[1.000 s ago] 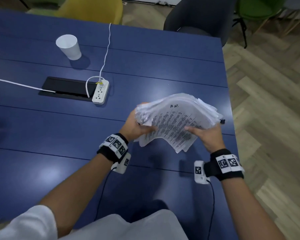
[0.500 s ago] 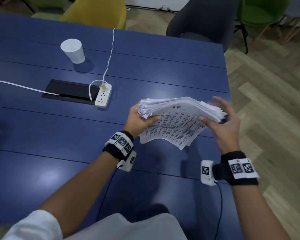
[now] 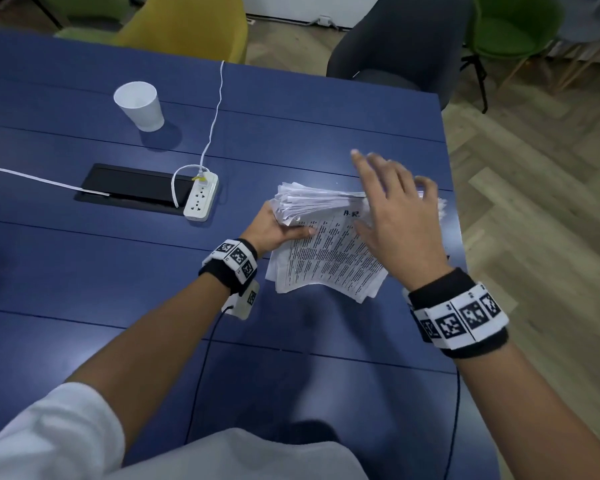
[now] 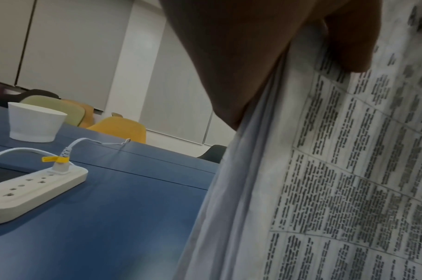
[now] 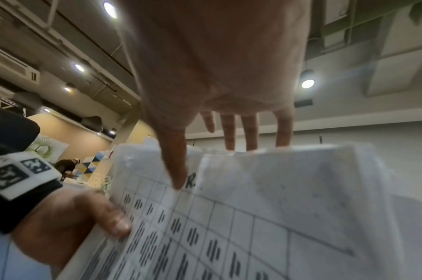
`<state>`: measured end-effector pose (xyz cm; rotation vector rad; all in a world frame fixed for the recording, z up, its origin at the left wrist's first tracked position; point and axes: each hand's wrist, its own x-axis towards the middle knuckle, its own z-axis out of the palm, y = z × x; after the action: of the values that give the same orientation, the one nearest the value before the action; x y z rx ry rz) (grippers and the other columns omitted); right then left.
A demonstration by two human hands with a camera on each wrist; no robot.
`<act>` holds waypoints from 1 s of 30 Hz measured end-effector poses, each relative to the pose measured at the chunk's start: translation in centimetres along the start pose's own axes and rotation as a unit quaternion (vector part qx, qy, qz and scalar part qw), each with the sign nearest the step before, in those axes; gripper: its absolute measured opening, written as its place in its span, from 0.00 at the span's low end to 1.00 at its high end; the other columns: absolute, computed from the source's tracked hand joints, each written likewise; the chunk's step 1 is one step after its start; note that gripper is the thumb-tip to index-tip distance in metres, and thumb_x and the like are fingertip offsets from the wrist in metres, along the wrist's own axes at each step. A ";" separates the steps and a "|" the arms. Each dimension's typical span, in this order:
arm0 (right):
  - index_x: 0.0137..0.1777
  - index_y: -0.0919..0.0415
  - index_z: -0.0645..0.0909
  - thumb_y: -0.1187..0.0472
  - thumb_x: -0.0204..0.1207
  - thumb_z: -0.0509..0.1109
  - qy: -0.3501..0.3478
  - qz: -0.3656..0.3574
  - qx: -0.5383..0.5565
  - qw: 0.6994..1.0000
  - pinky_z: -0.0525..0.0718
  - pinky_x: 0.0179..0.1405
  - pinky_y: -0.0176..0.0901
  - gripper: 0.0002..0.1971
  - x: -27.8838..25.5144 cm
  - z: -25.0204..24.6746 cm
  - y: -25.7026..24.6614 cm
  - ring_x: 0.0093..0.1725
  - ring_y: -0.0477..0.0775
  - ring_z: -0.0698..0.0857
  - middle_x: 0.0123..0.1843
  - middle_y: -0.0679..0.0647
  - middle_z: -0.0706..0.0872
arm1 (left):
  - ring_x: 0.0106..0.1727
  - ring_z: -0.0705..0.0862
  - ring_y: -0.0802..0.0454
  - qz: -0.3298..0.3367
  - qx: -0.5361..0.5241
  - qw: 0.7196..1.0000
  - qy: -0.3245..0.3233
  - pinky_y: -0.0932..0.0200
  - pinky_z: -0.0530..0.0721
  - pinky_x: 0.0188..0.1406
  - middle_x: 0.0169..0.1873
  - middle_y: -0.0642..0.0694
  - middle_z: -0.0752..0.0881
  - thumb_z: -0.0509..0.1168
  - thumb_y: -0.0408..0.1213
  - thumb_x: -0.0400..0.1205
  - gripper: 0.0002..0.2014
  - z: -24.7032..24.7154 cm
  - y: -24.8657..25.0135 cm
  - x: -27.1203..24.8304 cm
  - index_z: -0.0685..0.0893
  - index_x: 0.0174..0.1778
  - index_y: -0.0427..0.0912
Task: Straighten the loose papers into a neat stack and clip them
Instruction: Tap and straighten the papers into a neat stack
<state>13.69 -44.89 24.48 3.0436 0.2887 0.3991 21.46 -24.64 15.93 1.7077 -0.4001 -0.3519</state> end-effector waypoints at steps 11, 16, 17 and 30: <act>0.63 0.49 0.84 0.63 0.59 0.86 -0.034 0.221 0.512 0.829 0.84 0.31 0.34 0.30 -2.0 1.1 7.3 0.36 0.40 0.78 0.45 0.41 0.83 | 0.53 0.87 0.56 -0.043 -0.101 0.993 0.050 0.65 0.84 0.53 0.48 0.52 0.89 0.76 0.27 0.68 0.24 -0.1 -0.7 -1.5 0.79 0.59 0.36; 0.62 0.66 0.82 0.69 0.58 0.83 -0.024 0.266 0.649 0.712 0.86 0.52 0.36 0.29 -4.4 7.7 5.1 0.48 0.40 0.89 0.46 0.41 0.92 | 0.53 0.88 0.56 -0.077 -0.069 0.993 0.064 0.59 0.85 0.53 0.50 0.48 0.89 0.76 0.24 0.70 0.21 1.3 -1.3 -2.5 0.82 0.57 0.40; 0.60 0.67 0.83 0.70 0.60 0.83 -0.014 0.268 0.637 0.723 0.85 0.50 0.33 0.26 -4.5 8.4 4.4 0.47 0.39 0.89 0.45 0.39 0.92 | 0.53 0.88 0.55 -0.089 -0.061 0.991 0.075 0.58 0.85 0.55 0.50 0.48 0.89 0.77 0.27 0.70 0.19 1.9 -1.5 -2.6 0.82 0.55 0.41; 0.55 0.50 0.83 0.76 0.66 0.79 0.063 0.272 0.672 0.686 0.86 0.57 0.38 0.24 -6.8 9.4 0.9 0.54 0.40 0.89 0.50 0.38 0.91 | 0.45 0.89 0.40 -0.126 -0.020 0.974 0.189 0.40 0.89 0.47 0.42 0.39 0.89 0.78 0.26 0.69 0.14 4.7 -2.3 -5.8 0.83 0.39 0.48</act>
<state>9.83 -47.34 13.79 4.5502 -0.7343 0.6137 14.32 -25.75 12.91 1.7433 0.1032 -0.2080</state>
